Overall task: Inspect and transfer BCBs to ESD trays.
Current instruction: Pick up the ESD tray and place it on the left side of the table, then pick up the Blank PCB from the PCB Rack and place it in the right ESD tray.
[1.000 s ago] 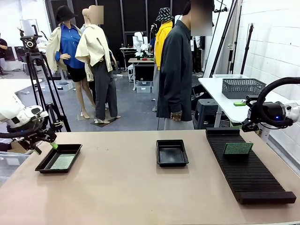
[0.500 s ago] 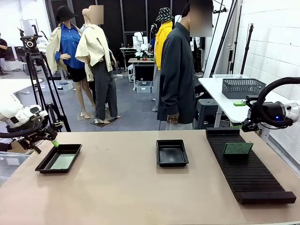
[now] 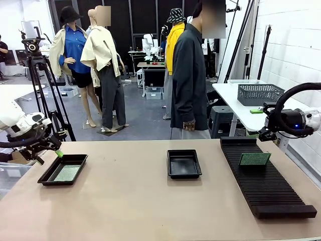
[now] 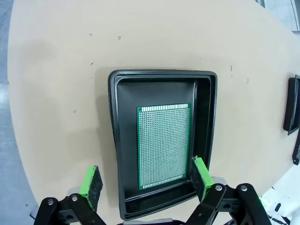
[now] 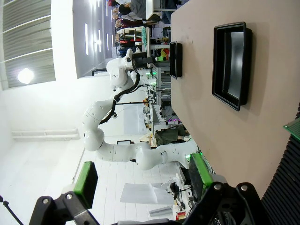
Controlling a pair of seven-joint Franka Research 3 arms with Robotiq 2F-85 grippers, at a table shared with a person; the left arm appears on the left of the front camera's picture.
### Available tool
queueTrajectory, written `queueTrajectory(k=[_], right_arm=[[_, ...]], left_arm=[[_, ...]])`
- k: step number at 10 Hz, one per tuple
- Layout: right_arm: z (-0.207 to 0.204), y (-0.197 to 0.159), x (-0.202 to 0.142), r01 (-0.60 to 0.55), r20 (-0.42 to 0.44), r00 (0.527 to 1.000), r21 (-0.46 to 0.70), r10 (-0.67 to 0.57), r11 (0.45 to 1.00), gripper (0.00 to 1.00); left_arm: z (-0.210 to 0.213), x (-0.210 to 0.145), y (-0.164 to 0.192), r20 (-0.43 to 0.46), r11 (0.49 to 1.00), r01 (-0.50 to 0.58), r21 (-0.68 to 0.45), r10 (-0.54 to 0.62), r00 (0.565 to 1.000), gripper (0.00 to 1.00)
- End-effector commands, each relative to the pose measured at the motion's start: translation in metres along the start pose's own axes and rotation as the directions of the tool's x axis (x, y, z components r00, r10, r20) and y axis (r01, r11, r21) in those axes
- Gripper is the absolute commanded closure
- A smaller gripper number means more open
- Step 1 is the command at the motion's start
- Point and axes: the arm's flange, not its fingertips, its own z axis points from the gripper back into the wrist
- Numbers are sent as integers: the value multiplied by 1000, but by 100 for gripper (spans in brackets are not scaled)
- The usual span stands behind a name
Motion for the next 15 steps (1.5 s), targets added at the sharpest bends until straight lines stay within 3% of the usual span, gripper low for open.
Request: queueTrajectory(k=[1,12,13,15], right_arm=[[-2,0,-3,6,11,1000,-9,-6,1000,0],[-2,0,-3,6,11,1000,-9,-6,1000,0],[-2,0,-3,6,11,1000,-9,-6,1000,0],[-2,0,-3,6,11,1000,-9,-6,1000,0]], left_arm=[[1,0,0,2,1000,0,1,0,1000,0],[0,0,0,0,1000,0,0,0,1000,0],[6,-2,3,-84,990,39,-137,-51,995,0],[24,-3,14,-46,942,42,-333,-60,997,0]])
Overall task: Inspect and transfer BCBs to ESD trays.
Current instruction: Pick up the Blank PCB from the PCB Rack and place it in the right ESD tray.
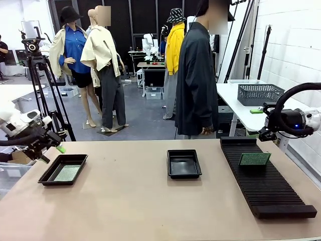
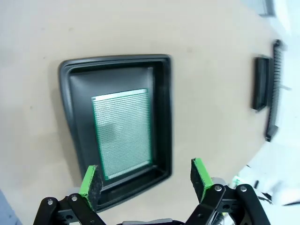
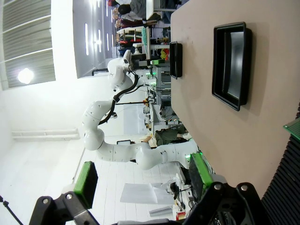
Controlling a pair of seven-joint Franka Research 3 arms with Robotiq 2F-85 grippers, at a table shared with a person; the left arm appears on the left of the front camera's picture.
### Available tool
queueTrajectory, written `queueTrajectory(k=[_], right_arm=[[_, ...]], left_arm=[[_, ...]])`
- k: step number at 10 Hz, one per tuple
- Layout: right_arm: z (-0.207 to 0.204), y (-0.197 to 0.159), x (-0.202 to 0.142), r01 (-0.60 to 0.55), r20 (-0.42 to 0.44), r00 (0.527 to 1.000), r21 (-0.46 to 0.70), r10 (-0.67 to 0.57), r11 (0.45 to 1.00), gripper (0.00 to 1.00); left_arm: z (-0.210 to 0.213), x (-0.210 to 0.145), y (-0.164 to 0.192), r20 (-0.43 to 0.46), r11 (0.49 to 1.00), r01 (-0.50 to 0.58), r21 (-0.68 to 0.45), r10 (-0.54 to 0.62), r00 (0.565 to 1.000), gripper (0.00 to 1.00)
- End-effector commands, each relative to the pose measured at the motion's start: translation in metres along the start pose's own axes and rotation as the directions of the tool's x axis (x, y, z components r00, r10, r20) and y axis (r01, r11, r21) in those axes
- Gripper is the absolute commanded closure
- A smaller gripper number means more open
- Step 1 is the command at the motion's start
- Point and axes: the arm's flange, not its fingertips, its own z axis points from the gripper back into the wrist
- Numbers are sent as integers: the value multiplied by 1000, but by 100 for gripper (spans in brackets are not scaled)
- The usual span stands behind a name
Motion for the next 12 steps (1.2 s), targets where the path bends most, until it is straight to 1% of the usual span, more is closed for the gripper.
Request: queueTrajectory(k=[1,2,3,4,5,6,7,10,11,12], right_arm=[[-2,0,-3,6,11,1000,-9,-6,1000,0],[-2,0,-3,6,11,1000,-9,-6,1000,0],[-2,0,-3,6,11,1000,-9,-6,1000,0],[-2,0,-3,6,11,1000,-9,-6,1000,0],[-2,0,-3,6,11,1000,-9,-6,1000,0],[-2,0,-3,6,11,1000,-9,-6,1000,0],[-2,0,-3,6,11,1000,-9,-6,1000,0],[-2,0,-3,6,11,1000,-9,-6,1000,0],[-2,0,-3,6,11,1000,-9,-6,1000,0],[-2,0,-3,6,11,1000,-9,-6,1000,0]], left_arm=[[23,-2,19,-18,980,33,-194,-37,999,0],[30,-4,26,6,966,44,-254,-44,999,0],[34,-7,36,-24,933,60,-354,-73,997,0],[36,-8,44,-30,900,61,-431,-82,996,0],[38,-6,51,-39,851,55,-523,-89,995,0],[42,-7,55,-71,787,41,-616,-108,992,0],[45,-7,56,-62,746,41,-665,-110,992,0],[46,-5,53,-17,678,52,-734,-95,995,0],[44,-6,51,-29,680,47,-731,-99,995,0],[40,-11,53,-38,700,45,-712,-103,994,0]])
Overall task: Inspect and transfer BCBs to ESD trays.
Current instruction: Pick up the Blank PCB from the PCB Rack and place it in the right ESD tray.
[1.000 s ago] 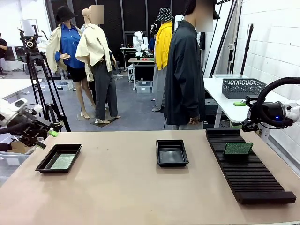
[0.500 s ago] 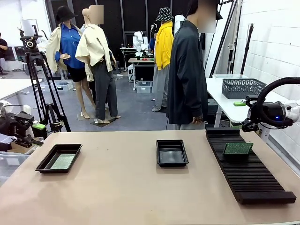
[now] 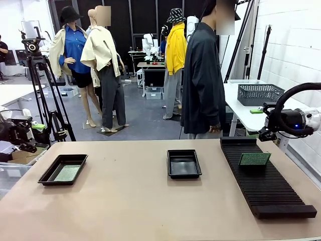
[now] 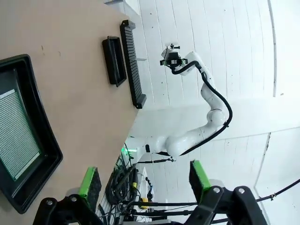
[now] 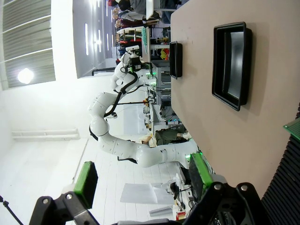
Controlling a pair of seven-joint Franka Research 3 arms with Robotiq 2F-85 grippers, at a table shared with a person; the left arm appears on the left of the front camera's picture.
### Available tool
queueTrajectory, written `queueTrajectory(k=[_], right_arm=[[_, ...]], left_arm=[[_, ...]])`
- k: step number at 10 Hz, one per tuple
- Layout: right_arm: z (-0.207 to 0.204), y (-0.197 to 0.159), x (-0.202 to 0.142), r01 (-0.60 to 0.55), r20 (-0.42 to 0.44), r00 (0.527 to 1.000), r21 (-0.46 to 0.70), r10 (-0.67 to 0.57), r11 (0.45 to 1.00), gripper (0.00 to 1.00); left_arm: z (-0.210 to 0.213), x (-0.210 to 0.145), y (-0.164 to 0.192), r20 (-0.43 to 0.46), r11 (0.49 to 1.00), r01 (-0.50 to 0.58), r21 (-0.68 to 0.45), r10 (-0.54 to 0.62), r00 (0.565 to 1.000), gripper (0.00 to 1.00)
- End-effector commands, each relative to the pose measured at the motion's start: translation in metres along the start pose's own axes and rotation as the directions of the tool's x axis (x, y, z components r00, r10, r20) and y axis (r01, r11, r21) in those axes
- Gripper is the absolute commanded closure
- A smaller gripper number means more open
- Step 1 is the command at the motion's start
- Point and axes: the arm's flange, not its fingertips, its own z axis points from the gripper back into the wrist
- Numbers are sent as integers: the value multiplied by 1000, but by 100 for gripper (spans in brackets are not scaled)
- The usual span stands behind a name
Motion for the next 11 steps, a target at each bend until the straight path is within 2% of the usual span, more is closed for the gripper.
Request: queueTrajectory(k=[1,9,10,11], right_arm=[[-2,0,-3,6,11,1000,-9,-6,1000,0],[0,0,0,0,0,1000,0,0,1000,0],[-8,2,16,-8,-6,1000,-60,8,998,0],[-14,10,28,-56,-95,995,-155,42,986,0]], left_arm=[[0,-2,0,-6,1000,-4,14,4,1000,0],[0,-2,0,-6,1000,-4,14,4,1000,0],[0,-2,0,-6,1000,-4,14,4,1000,0],[0,-2,0,-6,1000,-4,14,4,1000,0]])
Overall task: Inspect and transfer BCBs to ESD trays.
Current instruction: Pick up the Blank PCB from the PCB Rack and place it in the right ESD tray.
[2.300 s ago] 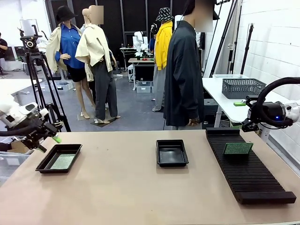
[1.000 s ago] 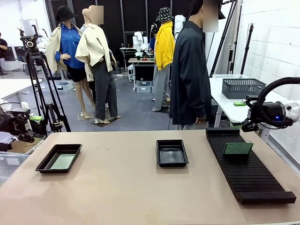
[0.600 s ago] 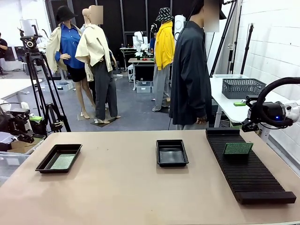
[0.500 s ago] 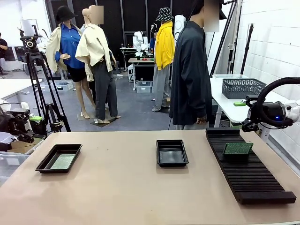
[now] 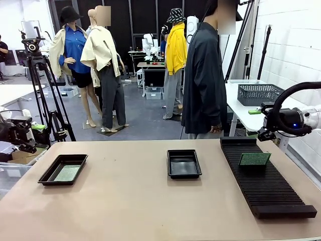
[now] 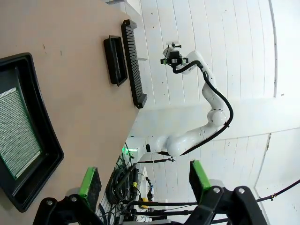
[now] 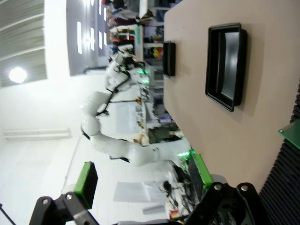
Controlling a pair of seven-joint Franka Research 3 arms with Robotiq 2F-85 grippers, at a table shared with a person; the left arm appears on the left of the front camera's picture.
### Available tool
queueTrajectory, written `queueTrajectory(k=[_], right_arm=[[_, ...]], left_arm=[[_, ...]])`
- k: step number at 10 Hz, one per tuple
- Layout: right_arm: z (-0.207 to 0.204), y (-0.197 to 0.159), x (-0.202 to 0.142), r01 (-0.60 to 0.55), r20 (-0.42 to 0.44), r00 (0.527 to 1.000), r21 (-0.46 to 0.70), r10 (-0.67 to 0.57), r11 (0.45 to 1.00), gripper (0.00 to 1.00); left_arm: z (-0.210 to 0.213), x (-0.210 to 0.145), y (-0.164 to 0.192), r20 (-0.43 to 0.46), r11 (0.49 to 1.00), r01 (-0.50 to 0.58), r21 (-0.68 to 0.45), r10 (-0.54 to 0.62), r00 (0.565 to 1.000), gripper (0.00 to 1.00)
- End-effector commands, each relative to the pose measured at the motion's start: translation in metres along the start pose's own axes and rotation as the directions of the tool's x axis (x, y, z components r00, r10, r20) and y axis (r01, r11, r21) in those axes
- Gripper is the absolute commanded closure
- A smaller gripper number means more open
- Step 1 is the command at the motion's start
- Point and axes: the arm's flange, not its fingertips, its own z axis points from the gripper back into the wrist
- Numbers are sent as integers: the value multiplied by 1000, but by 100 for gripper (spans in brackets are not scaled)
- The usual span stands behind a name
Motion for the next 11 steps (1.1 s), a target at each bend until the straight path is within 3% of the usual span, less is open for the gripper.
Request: queueTrajectory(k=[1,2,3,5,6,8,9,10,11], right_arm=[[-8,15,35,-70,-168,985,-183,39,981,0],[-7,25,52,-127,-207,975,-226,79,966,0],[-7,27,64,-222,-319,941,-328,114,918,0],[-11,33,82,-344,-431,886,-370,168,863,0],[-15,35,87,-447,-578,792,-334,195,830,0],[-21,40,89,-564,-688,688,-307,231,767,0],[-24,41,81,-628,-751,610,-264,252,732,0],[-26,40,74,-709,-812,516,-228,271,667,0],[-31,38,64,-766,-827,468,-203,312,610,0]], left_arm=[[-1,-1,-1,-5,1000,0,10,0,1000,0],[-1,-1,-1,-5,1000,0,10,0,1000,0],[-1,-1,-1,-5,1000,0,10,0,1000,0],[-1,-1,-1,-5,1000,0,10,0,1000,0],[-1,-1,-1,-5,1000,0,10,0,1000,0],[-1,-1,-1,-5,1000,0,10,0,1000,0],[-1,-1,-1,-5,1000,0,10,0,1000,0],[-1,-1,-1,-5,1000,0,10,0,1000,0],[-1,-1,-1,-5,1000,0,10,0,1000,0]])
